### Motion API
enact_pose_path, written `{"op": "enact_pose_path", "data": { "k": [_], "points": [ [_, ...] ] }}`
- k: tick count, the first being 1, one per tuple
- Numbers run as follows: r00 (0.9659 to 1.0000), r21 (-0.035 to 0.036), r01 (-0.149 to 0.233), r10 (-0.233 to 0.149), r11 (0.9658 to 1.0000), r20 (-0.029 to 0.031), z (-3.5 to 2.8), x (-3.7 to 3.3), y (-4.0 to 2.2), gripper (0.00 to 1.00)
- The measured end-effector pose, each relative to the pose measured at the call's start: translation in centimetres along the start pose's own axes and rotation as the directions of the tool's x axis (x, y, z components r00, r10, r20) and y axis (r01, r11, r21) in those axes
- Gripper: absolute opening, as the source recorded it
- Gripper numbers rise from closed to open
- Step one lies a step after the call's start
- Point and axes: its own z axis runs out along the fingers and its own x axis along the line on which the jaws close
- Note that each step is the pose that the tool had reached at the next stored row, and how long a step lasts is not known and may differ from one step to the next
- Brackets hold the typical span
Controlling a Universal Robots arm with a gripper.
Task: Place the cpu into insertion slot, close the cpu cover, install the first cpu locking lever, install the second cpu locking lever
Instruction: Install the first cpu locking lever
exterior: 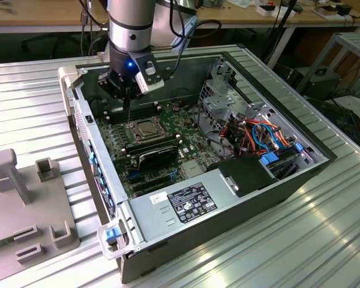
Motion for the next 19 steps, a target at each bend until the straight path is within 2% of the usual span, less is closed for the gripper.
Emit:
{"op": "enact_pose_path", "data": {
  "k": [3, 10, 19],
  "points": [
    [1.0, 0.0008, 0.009, -0.009, 1.0, -0.0028, 0.04, -0.8, 0.23, 0.11],
    [0.9976, 0.0008, 0.069, -0.069, 0.9976, -0.0063, 0.09, -0.91, 0.21, 0.11],
    [0.9967, 0.0009, 0.08, -0.08, 0.9968, -0.0072, 0.09, -0.91, 0.21, 0.11]
  ]
}}
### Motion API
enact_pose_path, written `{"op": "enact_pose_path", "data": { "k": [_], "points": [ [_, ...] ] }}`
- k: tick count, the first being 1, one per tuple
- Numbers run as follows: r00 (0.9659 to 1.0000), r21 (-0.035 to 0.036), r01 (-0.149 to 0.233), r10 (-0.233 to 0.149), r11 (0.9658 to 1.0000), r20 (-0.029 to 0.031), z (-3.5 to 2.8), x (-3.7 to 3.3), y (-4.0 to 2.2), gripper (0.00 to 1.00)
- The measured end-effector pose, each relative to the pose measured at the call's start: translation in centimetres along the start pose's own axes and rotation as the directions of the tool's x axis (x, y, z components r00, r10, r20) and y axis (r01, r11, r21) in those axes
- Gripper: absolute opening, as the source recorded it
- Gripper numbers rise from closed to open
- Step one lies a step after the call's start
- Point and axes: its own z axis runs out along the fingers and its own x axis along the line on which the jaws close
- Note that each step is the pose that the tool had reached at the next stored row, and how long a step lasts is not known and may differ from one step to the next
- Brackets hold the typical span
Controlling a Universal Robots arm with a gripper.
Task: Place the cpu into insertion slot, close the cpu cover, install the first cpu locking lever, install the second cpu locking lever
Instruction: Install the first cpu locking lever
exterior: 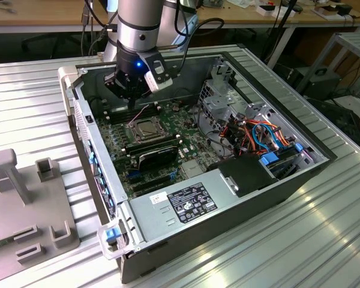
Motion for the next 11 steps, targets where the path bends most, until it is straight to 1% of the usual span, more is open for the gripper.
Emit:
{"op": "enact_pose_path", "data": {
  "k": [6, 8, 9, 11],
  "points": [
    [1.0, -0.0002, 0.001, -0.001, 1.0, -0.0001, 0.02, -0.05, 0.01, 0.11],
    [1.0, -0.0001, 0.008, -0.008, 1.0, -0.0004, 0.12, -0.58, 0.13, 0.11],
    [0.9999, -0.0001, 0.012, -0.012, 0.9999, -0.0006, 0.2, -0.74, 0.15, 0.11],
    [0.9999, 0.0, 0.015, -0.015, 0.9999, -0.0009, 0.32, -0.79, 0.15, 0.11]
  ]
}}
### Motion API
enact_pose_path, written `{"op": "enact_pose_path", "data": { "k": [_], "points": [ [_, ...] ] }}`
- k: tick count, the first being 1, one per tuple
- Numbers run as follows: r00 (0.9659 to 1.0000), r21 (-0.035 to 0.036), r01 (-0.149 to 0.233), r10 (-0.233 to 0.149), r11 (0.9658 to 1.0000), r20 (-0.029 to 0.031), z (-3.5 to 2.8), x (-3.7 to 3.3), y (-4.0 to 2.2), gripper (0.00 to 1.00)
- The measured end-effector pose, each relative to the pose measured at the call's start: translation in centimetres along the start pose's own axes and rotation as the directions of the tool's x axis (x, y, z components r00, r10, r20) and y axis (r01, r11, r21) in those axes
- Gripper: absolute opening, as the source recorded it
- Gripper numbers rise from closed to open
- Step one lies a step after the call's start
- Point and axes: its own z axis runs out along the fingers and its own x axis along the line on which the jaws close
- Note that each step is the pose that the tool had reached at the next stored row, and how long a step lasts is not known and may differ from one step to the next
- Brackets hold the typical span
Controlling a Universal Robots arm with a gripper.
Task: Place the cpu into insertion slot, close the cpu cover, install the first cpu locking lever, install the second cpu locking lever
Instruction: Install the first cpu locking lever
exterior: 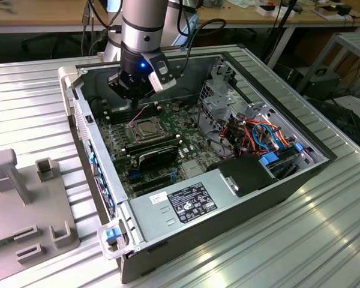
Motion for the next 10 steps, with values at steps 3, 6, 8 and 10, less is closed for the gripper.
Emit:
{"op": "enact_pose_path", "data": {
  "k": [3, 6, 8, 10],
  "points": [
    [0.9992, 0.0002, 0.041, -0.041, 0.9992, -0.0024, 0.18, -0.01, -0.03, 0.11],
    [0.9985, 0.0004, 0.055, -0.055, 0.9985, -0.0033, 0.39, -0.21, -0.01, 0.11],
    [0.9981, 0.0004, 0.061, -0.061, 0.9981, -0.0037, 0.52, -0.37, 0.01, 0.11],
    [0.9964, 0.0004, 0.085, -0.085, 0.9964, -0.0051, 0.66, -0.55, 0.04, 0.11]
  ]
}}
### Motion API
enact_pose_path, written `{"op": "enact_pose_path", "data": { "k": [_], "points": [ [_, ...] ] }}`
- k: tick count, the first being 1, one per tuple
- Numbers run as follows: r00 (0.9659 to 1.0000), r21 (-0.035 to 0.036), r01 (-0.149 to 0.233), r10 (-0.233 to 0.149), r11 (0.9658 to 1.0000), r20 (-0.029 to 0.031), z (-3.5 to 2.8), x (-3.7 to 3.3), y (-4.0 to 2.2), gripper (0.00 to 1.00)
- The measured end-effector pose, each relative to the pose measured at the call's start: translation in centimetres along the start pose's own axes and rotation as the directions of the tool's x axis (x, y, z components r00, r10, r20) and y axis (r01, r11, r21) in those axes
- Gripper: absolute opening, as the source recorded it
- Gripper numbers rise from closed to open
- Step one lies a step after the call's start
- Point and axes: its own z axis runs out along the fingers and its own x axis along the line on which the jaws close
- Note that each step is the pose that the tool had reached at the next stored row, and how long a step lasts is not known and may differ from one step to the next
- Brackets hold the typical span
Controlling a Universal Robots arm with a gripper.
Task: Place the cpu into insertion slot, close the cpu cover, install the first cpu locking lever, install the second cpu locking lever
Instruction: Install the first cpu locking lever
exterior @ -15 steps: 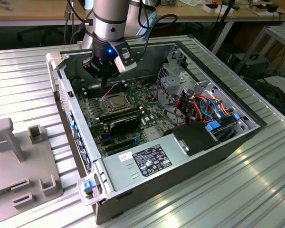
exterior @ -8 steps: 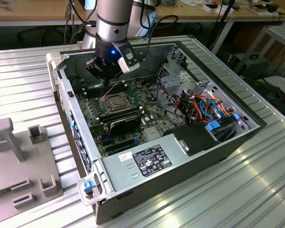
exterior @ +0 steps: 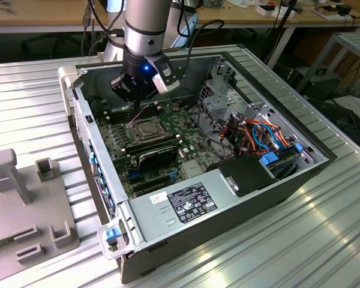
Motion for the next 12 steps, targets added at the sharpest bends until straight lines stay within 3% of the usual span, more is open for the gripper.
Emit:
{"op": "enact_pose_path", "data": {
  "k": [2, 10, 12],
  "points": [
    [0.9998, 0.0003, 0.021, -0.021, 0.9998, -0.0013, 0.09, -0.16, 0.03, 0.11],
    [0.9989, 0.0004, 0.046, -0.046, 0.9989, -0.0029, 0.55, -1.01, 0.5, 0.11],
    [0.9988, 0.0002, 0.049, -0.049, 0.9988, -0.0029, 0.8, -1.57, 0.74, 0.11]
  ]
}}
